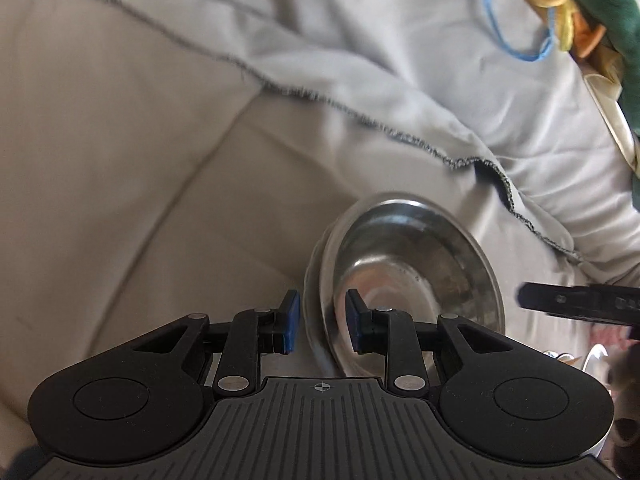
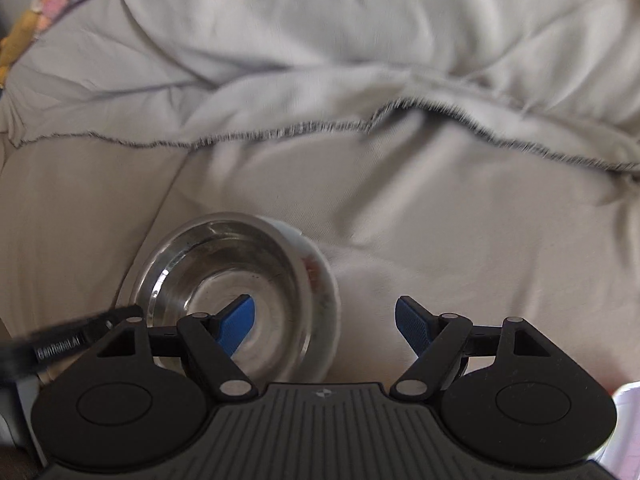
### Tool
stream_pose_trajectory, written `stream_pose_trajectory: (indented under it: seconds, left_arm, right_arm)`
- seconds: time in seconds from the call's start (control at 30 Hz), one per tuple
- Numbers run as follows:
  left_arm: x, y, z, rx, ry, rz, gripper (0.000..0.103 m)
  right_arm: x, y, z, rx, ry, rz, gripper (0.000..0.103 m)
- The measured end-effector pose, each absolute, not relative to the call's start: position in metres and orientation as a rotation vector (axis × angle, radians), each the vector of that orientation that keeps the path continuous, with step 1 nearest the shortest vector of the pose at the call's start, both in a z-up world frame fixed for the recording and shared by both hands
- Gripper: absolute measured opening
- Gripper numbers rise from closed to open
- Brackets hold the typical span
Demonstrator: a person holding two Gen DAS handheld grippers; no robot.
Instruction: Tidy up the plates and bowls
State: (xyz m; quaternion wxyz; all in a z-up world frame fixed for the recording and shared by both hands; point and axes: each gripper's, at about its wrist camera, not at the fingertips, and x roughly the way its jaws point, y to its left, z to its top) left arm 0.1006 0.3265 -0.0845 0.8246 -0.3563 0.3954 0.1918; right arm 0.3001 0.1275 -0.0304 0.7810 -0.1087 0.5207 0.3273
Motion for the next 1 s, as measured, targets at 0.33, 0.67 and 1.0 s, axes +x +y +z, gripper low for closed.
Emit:
stream_pose_trajectory:
  seconds: [0.33,0.67,1.0]
  left_arm:
    - [0.115,0.333,-0.12,-0.874,0.896,0.312,0.028]
    - [0.124,0.309,-0.115,-0.806,0.914,0.243,0.04]
    - [0.092,0.299,-0.066,-0.718,0.743,0.383,0.037]
  right_arm:
    - [0.323,0.168,-0.08,-0.262,1.302,0.647,0.065]
    - [0.315,0.163,-0.076,-0.321,1.287,0.665,0.059]
    - [0.26,0.104,0.005,-0.349,0.82,0.722,0.085]
